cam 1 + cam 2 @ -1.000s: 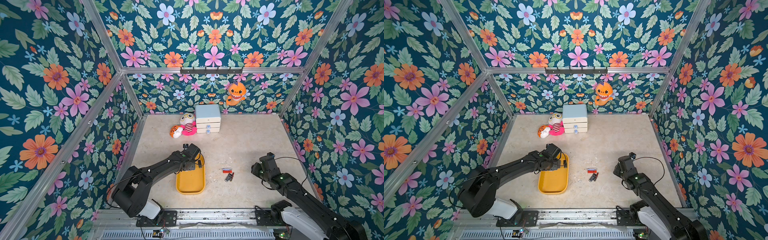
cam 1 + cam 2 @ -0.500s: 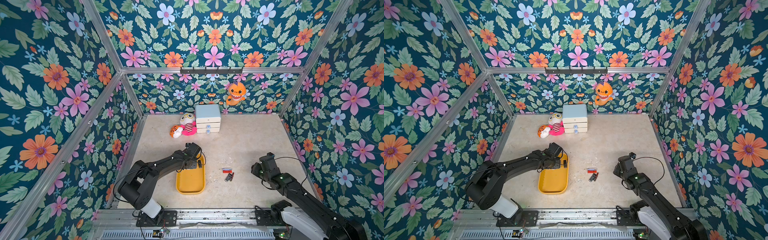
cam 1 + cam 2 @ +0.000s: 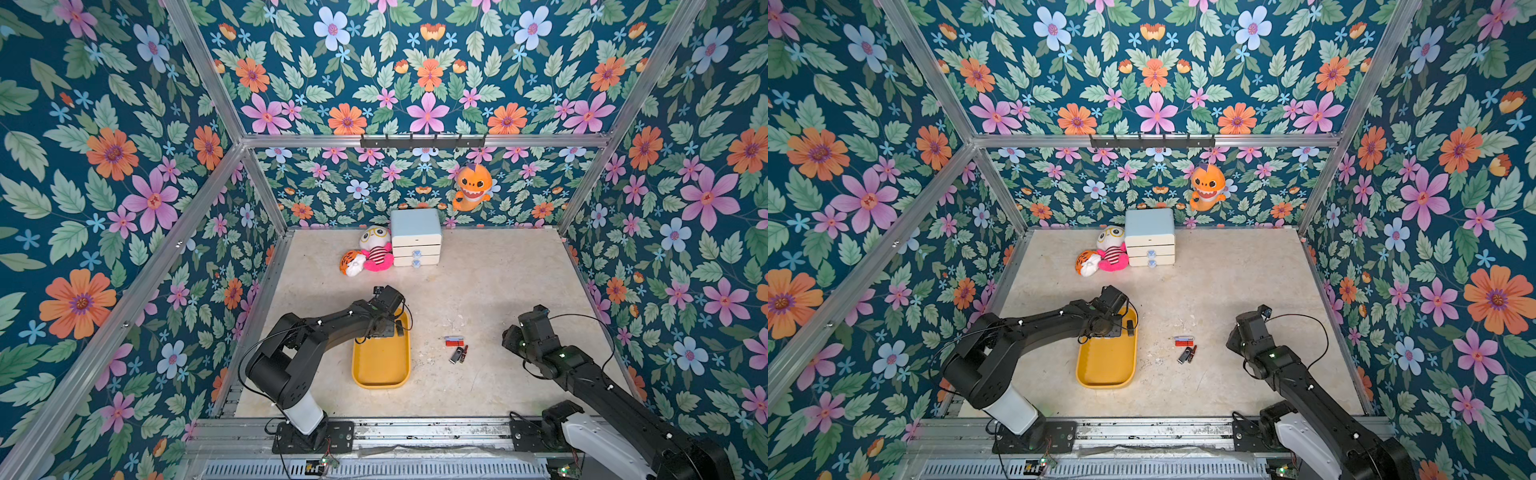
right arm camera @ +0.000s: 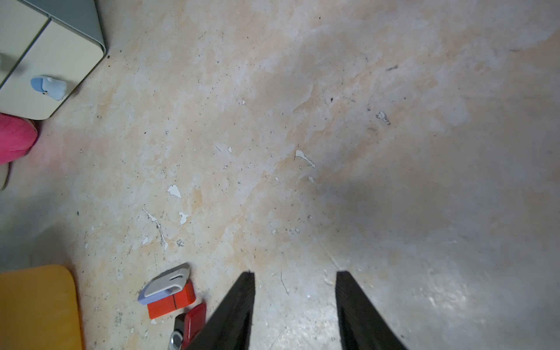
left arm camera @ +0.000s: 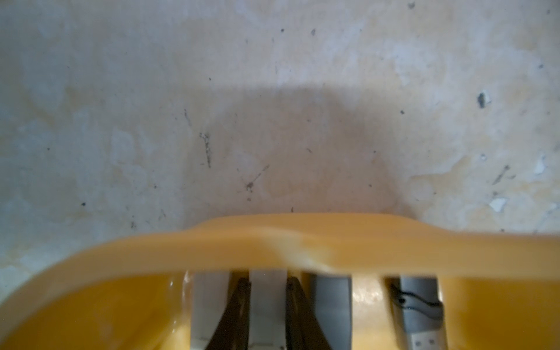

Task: Put the usb flash drive into the storage box
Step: Place the USB flash in the storage box.

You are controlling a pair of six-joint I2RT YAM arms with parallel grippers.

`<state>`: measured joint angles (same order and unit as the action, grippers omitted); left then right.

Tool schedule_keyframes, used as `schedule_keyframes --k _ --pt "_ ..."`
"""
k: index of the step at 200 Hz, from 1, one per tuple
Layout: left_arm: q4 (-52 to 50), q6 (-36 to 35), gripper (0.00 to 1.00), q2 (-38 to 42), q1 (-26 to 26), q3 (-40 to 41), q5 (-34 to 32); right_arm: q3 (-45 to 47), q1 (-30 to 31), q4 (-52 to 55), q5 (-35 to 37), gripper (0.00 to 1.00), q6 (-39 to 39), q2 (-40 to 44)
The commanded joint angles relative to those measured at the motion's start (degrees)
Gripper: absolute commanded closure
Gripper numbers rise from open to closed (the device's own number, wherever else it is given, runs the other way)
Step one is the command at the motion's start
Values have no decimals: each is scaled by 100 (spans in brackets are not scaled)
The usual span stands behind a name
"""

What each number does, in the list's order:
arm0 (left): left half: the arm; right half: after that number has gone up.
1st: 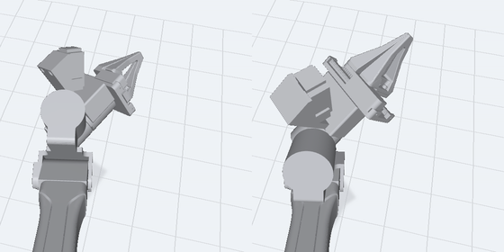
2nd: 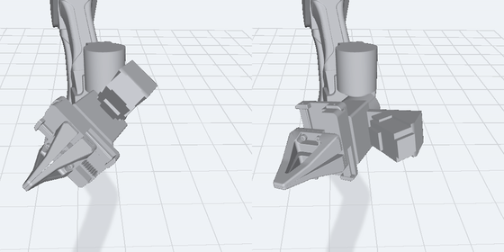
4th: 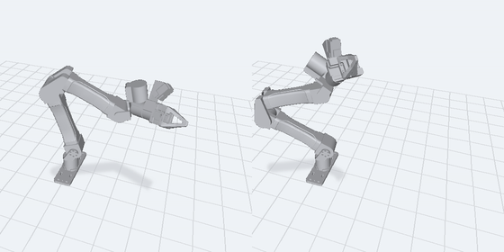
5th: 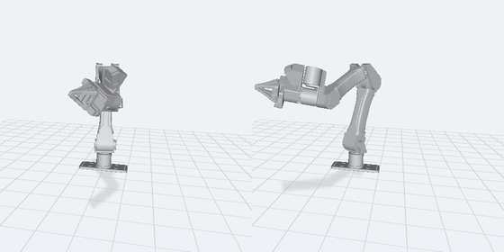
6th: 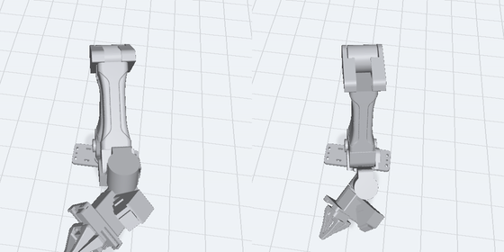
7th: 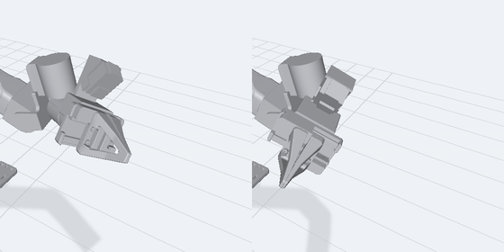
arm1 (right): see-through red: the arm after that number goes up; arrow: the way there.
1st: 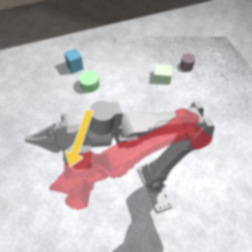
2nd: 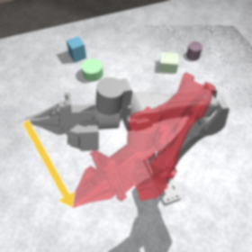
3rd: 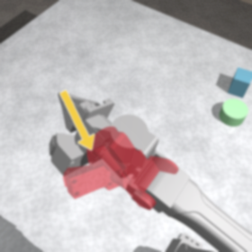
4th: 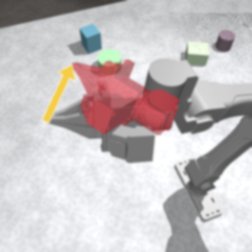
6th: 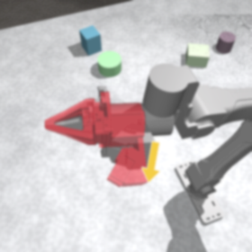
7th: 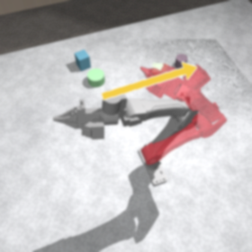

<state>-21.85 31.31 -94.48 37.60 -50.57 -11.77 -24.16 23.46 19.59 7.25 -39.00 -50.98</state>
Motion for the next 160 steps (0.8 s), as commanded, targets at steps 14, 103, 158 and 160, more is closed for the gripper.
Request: schedule_keyframes --k 14,103,158,160 --pt "-128 -81 70 15 1 -55 -51 -58 8 -61 -21 51 16 -51" --pt "-812 -140 58 908 10 -481 473 -94 3 -37 -21 50 16 -135" --pt "-1525 -323 52 2293 1 -289 369 -412 169 -15 -544 48 436 -238" --pt "-1542 -326 52 2335 1 -263 366 -431 199 -17 -559 48 470 -250"
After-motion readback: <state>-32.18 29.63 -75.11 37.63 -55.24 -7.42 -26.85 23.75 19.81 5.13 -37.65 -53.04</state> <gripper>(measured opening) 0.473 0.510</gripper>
